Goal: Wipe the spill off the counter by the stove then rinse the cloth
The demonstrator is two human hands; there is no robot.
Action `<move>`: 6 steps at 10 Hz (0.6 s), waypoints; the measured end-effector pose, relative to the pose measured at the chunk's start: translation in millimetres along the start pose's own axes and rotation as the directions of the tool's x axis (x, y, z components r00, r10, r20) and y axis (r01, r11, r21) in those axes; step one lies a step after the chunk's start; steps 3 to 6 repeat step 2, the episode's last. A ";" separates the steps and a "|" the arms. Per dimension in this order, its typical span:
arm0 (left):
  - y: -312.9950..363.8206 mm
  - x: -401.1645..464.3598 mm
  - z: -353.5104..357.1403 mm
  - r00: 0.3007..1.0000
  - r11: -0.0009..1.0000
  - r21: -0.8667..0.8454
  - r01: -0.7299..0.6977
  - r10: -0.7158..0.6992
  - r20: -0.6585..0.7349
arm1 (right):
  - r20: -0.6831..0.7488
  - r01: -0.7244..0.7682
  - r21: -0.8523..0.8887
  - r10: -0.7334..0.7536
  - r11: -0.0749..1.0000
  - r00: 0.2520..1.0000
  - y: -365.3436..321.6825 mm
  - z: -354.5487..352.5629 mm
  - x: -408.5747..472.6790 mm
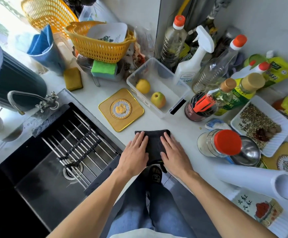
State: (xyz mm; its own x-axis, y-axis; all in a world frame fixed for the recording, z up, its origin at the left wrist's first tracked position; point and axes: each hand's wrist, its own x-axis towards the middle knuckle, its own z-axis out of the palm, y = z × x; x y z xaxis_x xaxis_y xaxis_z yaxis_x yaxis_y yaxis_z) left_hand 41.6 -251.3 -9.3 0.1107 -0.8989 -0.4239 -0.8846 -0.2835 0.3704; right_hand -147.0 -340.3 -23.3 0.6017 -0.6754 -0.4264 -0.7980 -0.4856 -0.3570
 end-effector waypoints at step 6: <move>-12.0 -51.8 -20.8 0.975 0.956 -0.228 0.186 -0.208 -0.076 | -0.064 -0.089 0.231 0.107 0.969 0.992 1.6 -31.9 -45.3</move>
